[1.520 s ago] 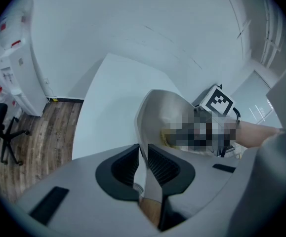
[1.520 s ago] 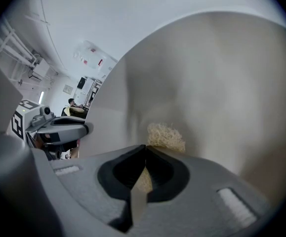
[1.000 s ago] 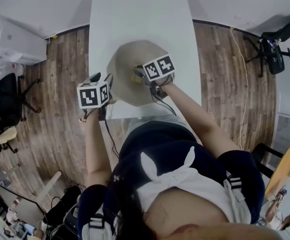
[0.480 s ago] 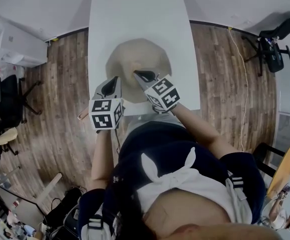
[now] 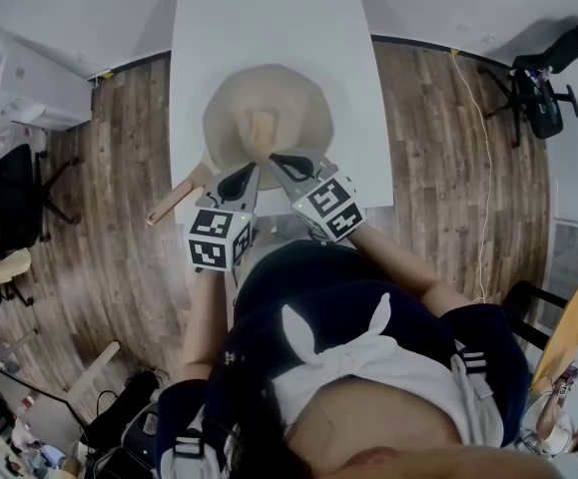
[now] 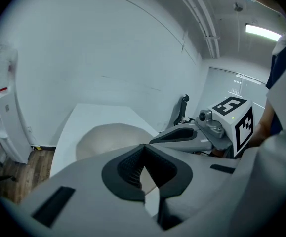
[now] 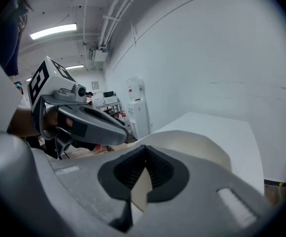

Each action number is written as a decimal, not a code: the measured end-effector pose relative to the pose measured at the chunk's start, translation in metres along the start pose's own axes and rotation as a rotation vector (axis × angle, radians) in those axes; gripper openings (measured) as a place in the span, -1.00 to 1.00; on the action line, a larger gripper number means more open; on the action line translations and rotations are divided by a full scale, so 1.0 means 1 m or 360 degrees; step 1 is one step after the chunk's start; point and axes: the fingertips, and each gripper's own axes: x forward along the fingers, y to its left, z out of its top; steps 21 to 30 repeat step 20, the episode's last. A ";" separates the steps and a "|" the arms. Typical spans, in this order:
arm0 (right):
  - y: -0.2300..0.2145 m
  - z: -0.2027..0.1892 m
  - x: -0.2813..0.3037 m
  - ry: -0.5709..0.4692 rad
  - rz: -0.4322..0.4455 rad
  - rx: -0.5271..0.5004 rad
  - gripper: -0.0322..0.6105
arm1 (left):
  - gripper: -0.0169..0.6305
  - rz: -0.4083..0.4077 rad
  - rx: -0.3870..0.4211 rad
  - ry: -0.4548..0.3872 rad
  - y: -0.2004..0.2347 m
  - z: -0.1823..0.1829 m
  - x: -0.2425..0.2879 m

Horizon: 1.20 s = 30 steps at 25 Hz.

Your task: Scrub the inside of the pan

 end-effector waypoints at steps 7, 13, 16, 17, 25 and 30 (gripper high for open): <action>0.012 -0.012 -0.020 -0.0031 -0.0028 0.0059 -0.90 | -0.93 -0.0023 0.0018 -0.0022 -0.025 -0.017 -0.009; 0.025 -0.020 -0.051 -0.0065 -0.0030 0.0108 -0.90 | -0.93 -0.0046 0.0003 -0.0024 -0.048 -0.032 -0.016; 0.033 -0.028 -0.061 -0.0077 -0.0040 0.0129 -0.90 | -0.93 -0.0059 0.0009 -0.0027 -0.060 -0.040 -0.018; 0.035 -0.031 -0.064 -0.0079 -0.0044 0.0137 -0.90 | -0.93 -0.0063 0.0012 -0.0021 -0.063 -0.043 -0.018; 0.041 -0.038 -0.073 -0.0084 -0.0049 0.0154 -0.90 | -0.93 -0.0072 0.0018 -0.0002 -0.073 -0.053 -0.019; 0.041 -0.038 -0.073 -0.0084 -0.0049 0.0154 -0.90 | -0.93 -0.0072 0.0018 -0.0002 -0.073 -0.053 -0.019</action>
